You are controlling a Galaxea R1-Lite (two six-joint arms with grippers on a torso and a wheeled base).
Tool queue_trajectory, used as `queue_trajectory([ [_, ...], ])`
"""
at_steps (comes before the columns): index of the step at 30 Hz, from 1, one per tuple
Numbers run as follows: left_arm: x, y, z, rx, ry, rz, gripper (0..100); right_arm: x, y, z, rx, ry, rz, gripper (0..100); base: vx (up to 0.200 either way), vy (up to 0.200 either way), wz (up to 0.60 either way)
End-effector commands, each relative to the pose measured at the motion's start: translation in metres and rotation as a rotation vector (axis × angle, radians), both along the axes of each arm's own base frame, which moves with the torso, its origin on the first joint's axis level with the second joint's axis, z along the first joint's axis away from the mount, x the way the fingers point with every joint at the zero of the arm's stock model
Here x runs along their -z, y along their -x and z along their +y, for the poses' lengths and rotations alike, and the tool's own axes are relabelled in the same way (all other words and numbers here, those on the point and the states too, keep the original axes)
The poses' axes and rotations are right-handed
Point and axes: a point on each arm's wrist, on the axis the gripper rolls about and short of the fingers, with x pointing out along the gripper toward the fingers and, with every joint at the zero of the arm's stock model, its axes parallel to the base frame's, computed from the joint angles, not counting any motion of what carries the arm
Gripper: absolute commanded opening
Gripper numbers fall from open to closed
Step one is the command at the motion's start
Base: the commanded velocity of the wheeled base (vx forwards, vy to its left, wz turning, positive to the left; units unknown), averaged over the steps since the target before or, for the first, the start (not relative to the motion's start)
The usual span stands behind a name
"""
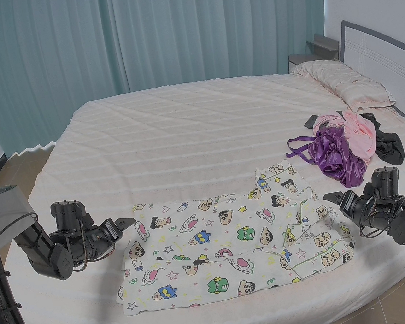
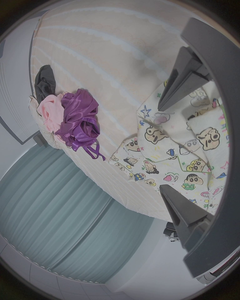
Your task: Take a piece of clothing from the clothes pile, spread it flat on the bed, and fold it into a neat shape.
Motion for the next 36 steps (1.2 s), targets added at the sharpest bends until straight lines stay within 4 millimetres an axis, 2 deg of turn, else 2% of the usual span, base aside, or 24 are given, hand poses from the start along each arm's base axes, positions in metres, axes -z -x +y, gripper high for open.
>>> queue_trajectory([
  [1, 0.001, 0.001, 0.0, 0.002, 0.0, 0.004, 100, 0.001, 0.0, 0.0, 0.0, 0.0, 0.003, 100, 0.0, -0.2, 0.0],
  [16, -0.001, 0.001, -0.006, 0.006, 0.016, 0.003, 100, 0.004, 0.0, 0.0, -0.001, 0.002, 0.012, 100, 0.0, 0.0, 0.0],
  [22, -0.001, 0.001, -0.006, 0.006, 0.013, 0.0, 100, 0.005, -0.001, 0.0, -0.001, 0.002, 0.017, 100, 0.2, 0.0, 0.0],
  [25, -0.002, 0.0, -0.006, -0.002, 0.009, -0.014, 100, 0.005, -0.001, 0.0, -0.002, 0.0, 0.018, 100, 0.0, 0.0, 0.0],
  [34, -0.007, -0.009, -0.003, -0.053, -0.017, -0.1, 100, 0.007, -0.001, 0.001, -0.004, 0.0, 0.023, 100, 0.0, 0.0, 0.0],
  [36, -0.01, -0.018, -0.002, -0.051, -0.03, -0.127, 100, 0.006, -0.001, 0.001, -0.003, 0.0, 0.02, 100, 0.0, 0.0, 0.0],
])
